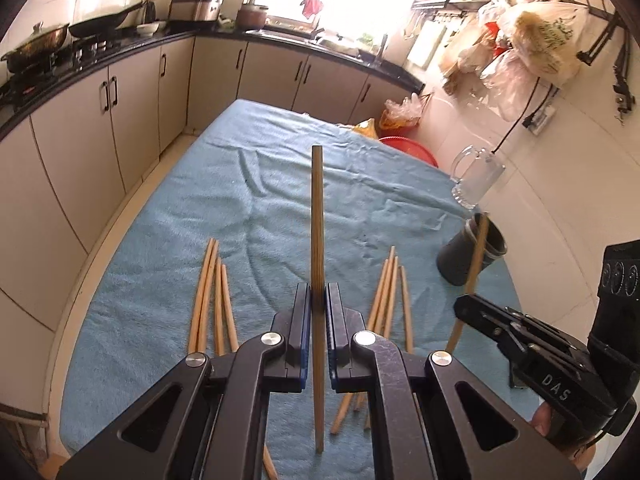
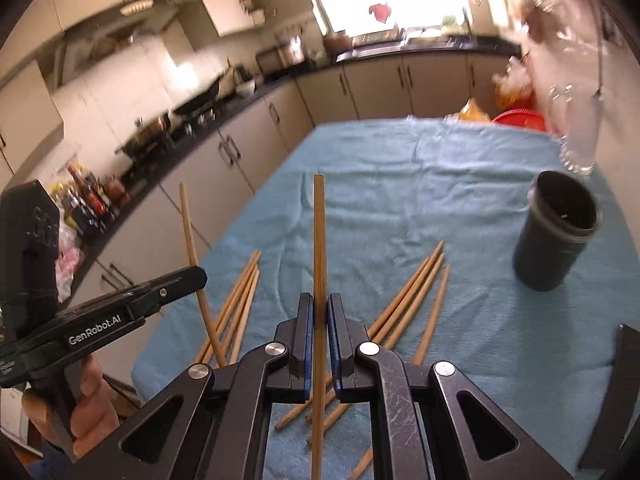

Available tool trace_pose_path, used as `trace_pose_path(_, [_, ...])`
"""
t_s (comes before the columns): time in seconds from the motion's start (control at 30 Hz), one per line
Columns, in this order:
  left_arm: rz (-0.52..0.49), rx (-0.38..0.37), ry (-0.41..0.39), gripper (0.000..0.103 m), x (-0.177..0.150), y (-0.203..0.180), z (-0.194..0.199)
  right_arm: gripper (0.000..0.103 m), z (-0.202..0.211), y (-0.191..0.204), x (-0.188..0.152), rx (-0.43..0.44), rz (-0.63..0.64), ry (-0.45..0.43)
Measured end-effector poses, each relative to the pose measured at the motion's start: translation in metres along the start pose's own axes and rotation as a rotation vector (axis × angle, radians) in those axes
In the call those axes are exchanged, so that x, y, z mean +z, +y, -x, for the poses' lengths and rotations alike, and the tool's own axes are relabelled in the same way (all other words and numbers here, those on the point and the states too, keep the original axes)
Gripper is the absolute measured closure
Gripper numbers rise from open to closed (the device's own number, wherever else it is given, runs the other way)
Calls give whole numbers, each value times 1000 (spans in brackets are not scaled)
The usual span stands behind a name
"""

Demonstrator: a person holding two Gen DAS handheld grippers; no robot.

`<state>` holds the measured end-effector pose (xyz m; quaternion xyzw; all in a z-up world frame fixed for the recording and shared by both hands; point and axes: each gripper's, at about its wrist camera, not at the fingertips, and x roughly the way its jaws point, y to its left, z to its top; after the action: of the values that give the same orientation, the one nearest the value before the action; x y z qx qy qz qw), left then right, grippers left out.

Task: Organize utensils
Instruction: 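Lift the held chopsticks upright and carry both grippers toward the black utensil holder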

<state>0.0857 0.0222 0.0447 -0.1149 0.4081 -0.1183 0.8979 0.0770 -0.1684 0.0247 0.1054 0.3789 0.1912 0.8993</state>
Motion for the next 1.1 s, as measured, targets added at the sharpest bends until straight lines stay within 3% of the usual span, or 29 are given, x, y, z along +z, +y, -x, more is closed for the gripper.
trace_pose_path(0.4, [-52, 5, -45, 96, 0, -13, 24, 95, 47, -17, -8, 1, -63, -120])
trace_pose_path(1.1, [-113, -19, -77, 96, 13, -47, 37, 95, 95, -44, -6, -25, -123, -234])
